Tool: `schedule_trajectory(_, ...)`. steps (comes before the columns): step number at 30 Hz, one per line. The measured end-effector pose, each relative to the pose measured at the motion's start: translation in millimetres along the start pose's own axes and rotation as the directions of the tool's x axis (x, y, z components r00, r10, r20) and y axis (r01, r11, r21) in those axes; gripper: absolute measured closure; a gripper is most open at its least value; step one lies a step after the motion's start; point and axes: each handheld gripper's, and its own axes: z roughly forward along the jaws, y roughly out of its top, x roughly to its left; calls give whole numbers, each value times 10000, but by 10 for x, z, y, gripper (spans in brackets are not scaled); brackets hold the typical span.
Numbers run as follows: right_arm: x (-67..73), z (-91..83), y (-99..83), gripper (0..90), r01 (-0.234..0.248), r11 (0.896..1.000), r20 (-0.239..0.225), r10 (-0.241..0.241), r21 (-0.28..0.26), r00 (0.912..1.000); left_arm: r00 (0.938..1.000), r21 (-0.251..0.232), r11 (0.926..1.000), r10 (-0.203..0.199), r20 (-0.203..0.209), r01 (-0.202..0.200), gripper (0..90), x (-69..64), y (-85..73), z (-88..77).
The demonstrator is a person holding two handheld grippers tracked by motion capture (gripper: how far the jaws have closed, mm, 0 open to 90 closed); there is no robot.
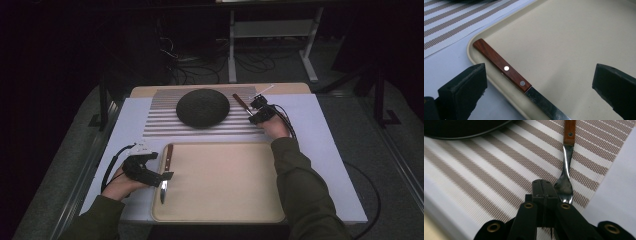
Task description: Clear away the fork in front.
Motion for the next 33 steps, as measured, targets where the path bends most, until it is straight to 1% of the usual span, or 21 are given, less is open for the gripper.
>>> schedule_trajectory(3, 11, -140, -92, 892, 46, 9997, -156, -50, -241, 9999, 10000, -17, 10000, 17, -14, -17, 0, -6, 4, -5)
schedule_trajectory(4, 11, -187, -132, 878, 41, 9994, -204, -48, -352, 9998, 10000, -25, 10000, 11, -20, -11, 0, -7, 5, -5)
schedule_trajectory(7, 9, -323, -259, 790, -72, 9979, -442, 44, -641, 9990, 10000, -5, 10000, 31, -39, -31, 0, -3, 4, -5)
schedule_trajectory(9, 25, -402, -350, 711, -32, 9973, -544, -8, -735, 9985, 10000, 15, 10000, 52, -58, -52, 0, 3, 1, -2)
schedule_trajectory(11, 45, -482, -449, 670, -36, 9960, -641, -21, -893, 9979, 9999, 33, 10000, 87, -71, -87, 0, 7, 0, 3)
schedule_trajectory(13, 76, -555, -551, 602, 1, 9942, -775, -85, -1080, 9970, 9999, 25, 9999, 120, -90, -120, 0, 11, -1, 5)
schedule_trajectory(14, 98, -585, -601, 562, -21, 9943, -842, -70, -1070, 9964, 9999, 21, 9999, 134, -102, -134, 0, 13, -1, 3)
schedule_trajectory(15, 120, -615, -648, 521, 74, 9945, -814, -160, -1041, 9966, 9999, 13, 9999, 137, -96, -137, 0, 15, -1, 0)
schedule_trajectory(16, 143, -643, -690, 490, 137, 9944, -787, -220, -1049, 9967, 9999, 15, 9999, 145, -92, -145, 0, 16, -2, -1)
schedule_trajectory(18, 182, -700, -776, 439, 132, 9934, -883, -233, -1136, 9958, 9998, -14, 9999, 150, -91, -150, 0, 15, -3, -4)
schedule_trajectory(23, 292, -790, -984, 327, 151, 9912, -981, -282, -1319, 9948, 9998, -96, 9998, 151, -107, -152, 0, 39, -4, -14)
schedule_trajectory(24, 314, -803, -1025, 312, 156, 9903, -961, -290, -1379, 9949, 9998, -101, 9999, 138, -126, -140, 0, 44, -5, -16)
schedule_trajectory(25, 314, -803, -1025, 312, 156, 9903, -961, -290, -1379, 9949, 9998, -101, 9999, 138, -126, -140, 0, 44, -5, -16)
schedule_trajectory(26, 374, -823, -1119, 261, 199, 9899, -922, -331, -1401, 9952, 9998, -138, 9998, 143, -133, -145, 0, 57, -5, -16)
schedule_trajectory(28, 408, -837, -1186, 229, 187, 9897, -915, -319, -1421, 9953, 9998, -168, 9998, 133, -140, -135, 0, 66, -4, -22)
schedule_trajectory(29, 408, -837, -1186, 229, 187, 9897, -915, -319, -1421, 9953, 9998, -168, 9998, 133, -140, -135, 0, 66, -4, -22)
schedule_trajectory(30, 425, -842, -1224, 205, 224, 9891, -902, -358, -1459, 9953, 9998, -200, 9997, 146, -140, -148, 0, 71, -4, -26)
schedule_trajectory(31, 470, -860, -1310, 165, 137, 9882, -819, -264, -1526, 9963, 9998, -202, 9997, 149, -143, -152, 0, 74, -4, -28)
schedule_trajectory(33, 505, -881, -1386, 139, 130, 9874, -748, -251, -1576, 9969, 9998, -254, 9995, 156, -141, -160, 0, 80, -6, -29)
